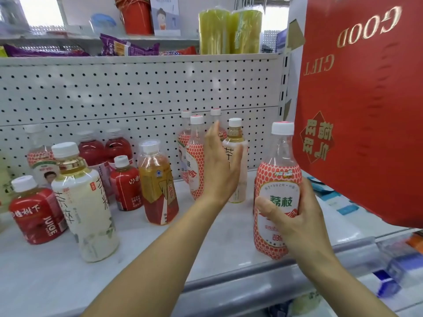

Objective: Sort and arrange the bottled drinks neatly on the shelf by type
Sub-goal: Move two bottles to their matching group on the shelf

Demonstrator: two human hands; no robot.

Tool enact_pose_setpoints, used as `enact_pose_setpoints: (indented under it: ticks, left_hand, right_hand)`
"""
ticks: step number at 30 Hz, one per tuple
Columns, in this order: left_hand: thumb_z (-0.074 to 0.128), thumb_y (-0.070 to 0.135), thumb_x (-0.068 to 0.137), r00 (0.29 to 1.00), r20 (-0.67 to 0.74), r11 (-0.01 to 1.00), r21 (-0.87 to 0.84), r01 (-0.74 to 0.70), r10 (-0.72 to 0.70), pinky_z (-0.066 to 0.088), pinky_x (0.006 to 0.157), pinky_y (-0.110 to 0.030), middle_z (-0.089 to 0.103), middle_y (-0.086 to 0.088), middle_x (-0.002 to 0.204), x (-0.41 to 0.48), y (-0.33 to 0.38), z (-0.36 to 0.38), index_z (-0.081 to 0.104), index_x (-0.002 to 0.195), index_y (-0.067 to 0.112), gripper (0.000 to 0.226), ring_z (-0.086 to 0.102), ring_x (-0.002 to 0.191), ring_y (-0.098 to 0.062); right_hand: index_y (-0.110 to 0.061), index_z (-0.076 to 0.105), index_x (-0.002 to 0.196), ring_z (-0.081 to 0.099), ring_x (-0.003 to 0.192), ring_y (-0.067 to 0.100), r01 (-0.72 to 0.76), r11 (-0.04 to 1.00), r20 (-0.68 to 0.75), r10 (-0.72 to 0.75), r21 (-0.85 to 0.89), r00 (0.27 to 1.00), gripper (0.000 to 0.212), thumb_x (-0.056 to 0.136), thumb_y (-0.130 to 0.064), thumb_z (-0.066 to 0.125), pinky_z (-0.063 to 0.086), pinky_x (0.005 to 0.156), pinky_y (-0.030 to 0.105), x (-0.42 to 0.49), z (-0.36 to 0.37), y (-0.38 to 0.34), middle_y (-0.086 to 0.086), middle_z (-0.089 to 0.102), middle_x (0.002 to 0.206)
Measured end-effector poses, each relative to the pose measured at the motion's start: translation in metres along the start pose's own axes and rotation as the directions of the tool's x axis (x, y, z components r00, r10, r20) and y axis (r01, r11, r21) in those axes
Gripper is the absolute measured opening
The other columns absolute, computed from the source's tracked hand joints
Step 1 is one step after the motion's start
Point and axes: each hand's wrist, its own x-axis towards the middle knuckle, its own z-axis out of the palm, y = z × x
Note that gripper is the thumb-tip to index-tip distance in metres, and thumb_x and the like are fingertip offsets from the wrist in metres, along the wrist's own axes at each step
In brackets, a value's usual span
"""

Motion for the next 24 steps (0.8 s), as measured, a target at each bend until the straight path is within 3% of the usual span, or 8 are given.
enact_pose_setpoints:
  ticks: [2,5,9,13,17,20,24]
  left_hand:
    - [0.052,0.048,0.099,0.977,0.139,0.984,-0.051,0.171,-0.163,0.032,0.114,-0.035,0.036,-0.003,0.154,0.019,0.007,0.011,0.021,0.154,0.017,0.071,0.034,0.138,-0.010]
    - [0.059,0.050,0.094,0.934,0.246,0.958,-0.063,0.281,-0.258,0.050,0.100,-0.047,0.058,-0.003,0.122,0.039,0.001,0.020,0.045,0.133,0.019,0.052,0.058,0.109,-0.019]
    - [0.057,0.041,0.097,0.956,0.226,0.978,-0.043,0.202,-0.188,0.053,0.091,-0.048,0.059,-0.004,0.106,0.046,-0.008,0.015,0.054,0.106,0.019,0.024,0.059,0.097,-0.021]
    - [0.051,0.039,0.101,0.984,0.168,0.998,0.011,0.054,-0.055,0.049,0.082,-0.033,0.053,-0.002,0.103,0.022,0.001,-0.008,0.049,0.107,0.019,0.021,0.055,0.093,-0.018]
    - [0.047,0.042,0.103,0.988,0.150,0.999,0.045,0.024,-0.030,0.050,0.080,-0.029,0.055,0.002,0.105,-0.007,0.010,-0.055,0.048,0.113,0.022,0.022,0.056,0.095,-0.014]
    - [0.047,0.044,0.101,0.990,0.115,0.996,0.038,0.076,-0.080,0.053,0.080,-0.031,0.059,0.005,0.102,-0.023,0.012,-0.092,0.047,0.114,0.026,0.022,0.060,0.094,-0.010]
    - [0.050,0.047,0.100,0.988,0.081,0.990,0.062,0.124,-0.128,0.054,0.080,-0.037,0.060,0.005,0.102,-0.033,0.011,-0.126,0.047,0.102,0.036,0.012,0.061,0.095,-0.014]
  right_hand:
    - [-0.047,0.048,0.121,0.065,0.090,-0.006,0.007,1.000,-0.014,-0.007,0.000,1.000,0.070,0.058,-0.051,0.077,0.050,0.072,0.020,-0.002,-0.006,-0.002,-0.025,0.066,0.102]
    - [-0.048,0.047,0.120,0.064,0.090,-0.008,0.000,1.000,-0.015,0.000,-0.003,1.000,0.068,0.058,-0.050,0.077,0.050,0.072,0.020,-0.004,-0.013,-0.005,-0.026,0.066,0.101]
    - [-0.045,0.044,0.127,0.065,0.092,-0.005,-0.014,1.000,-0.013,0.013,-0.021,1.000,0.077,0.058,-0.054,0.077,0.051,0.077,0.024,-0.005,-0.019,-0.005,-0.018,0.067,0.107]
    - [-0.048,0.044,0.125,0.063,0.104,0.003,-0.032,0.999,0.000,0.032,-0.006,1.000,0.074,0.060,-0.053,0.078,0.053,0.088,0.034,-0.006,-0.015,-0.005,-0.018,0.065,0.112]
    - [-0.046,0.040,0.131,0.060,0.105,0.003,-0.050,0.999,0.049,0.050,0.004,0.998,0.075,0.067,-0.048,0.078,0.051,0.089,0.033,-0.004,0.001,-0.005,-0.018,0.061,0.115]
    - [-0.045,0.035,0.130,0.057,0.103,-0.002,-0.057,0.998,0.090,0.057,-0.002,0.994,0.070,0.077,-0.037,0.080,0.050,0.088,0.029,-0.002,0.021,-0.001,-0.021,0.057,0.114]
    - [-0.046,0.025,0.131,0.049,0.095,-0.019,-0.026,0.999,0.145,0.028,-0.021,0.989,0.076,0.081,-0.029,0.079,0.039,0.079,0.008,0.005,0.048,0.006,-0.031,0.047,0.112]
